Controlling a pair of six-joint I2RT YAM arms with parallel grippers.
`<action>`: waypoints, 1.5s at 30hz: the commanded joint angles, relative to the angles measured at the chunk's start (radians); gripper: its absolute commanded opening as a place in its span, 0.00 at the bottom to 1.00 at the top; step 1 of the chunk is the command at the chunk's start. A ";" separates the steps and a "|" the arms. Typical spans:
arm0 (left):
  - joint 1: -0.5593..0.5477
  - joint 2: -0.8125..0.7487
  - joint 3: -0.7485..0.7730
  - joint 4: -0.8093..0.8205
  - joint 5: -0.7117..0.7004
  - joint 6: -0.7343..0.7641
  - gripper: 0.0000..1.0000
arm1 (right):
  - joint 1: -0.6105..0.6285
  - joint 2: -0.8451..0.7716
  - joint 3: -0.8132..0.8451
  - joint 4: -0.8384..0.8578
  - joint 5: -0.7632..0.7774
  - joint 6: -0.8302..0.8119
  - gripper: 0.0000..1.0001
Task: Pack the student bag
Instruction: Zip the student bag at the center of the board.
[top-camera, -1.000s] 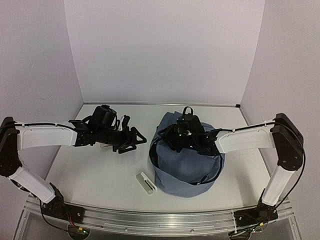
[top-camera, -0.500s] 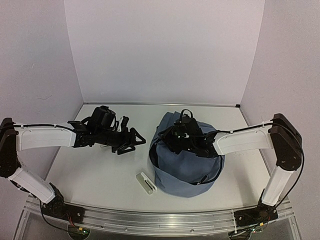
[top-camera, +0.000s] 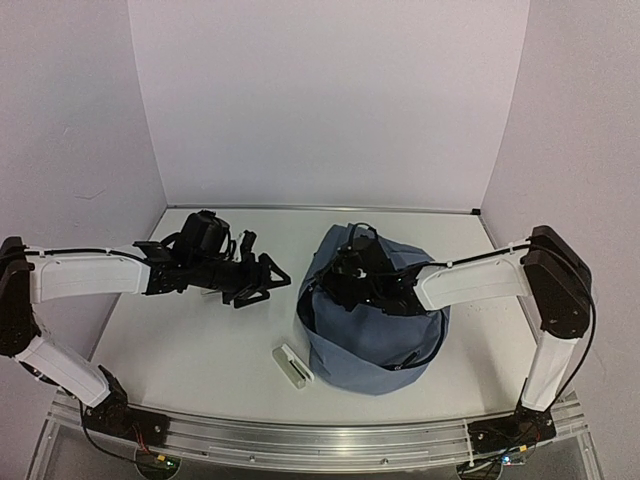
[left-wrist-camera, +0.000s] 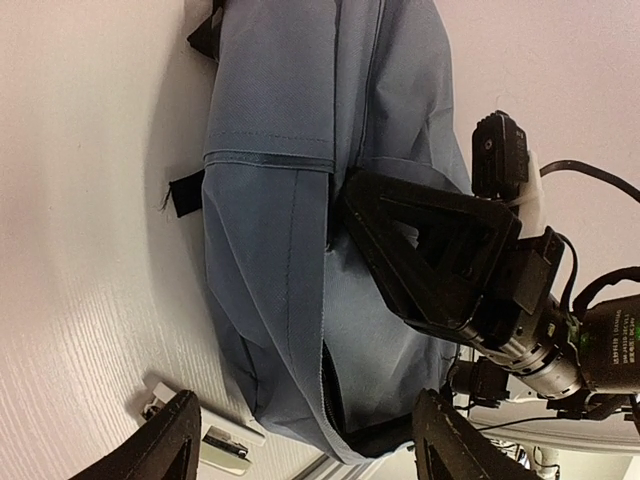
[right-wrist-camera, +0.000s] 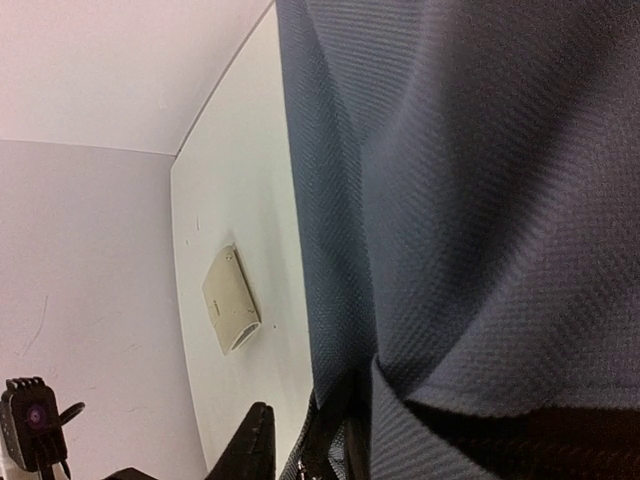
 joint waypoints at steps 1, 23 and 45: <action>0.004 -0.037 -0.001 0.003 -0.022 0.007 0.73 | 0.004 0.029 0.036 -0.004 0.048 0.002 0.09; 0.043 0.389 0.395 0.044 0.090 0.052 0.82 | 0.088 -0.183 -0.120 0.028 0.043 -0.046 0.00; 0.035 0.607 0.586 -0.069 0.254 0.129 0.18 | 0.105 -0.145 -0.121 0.066 -0.037 -0.106 0.00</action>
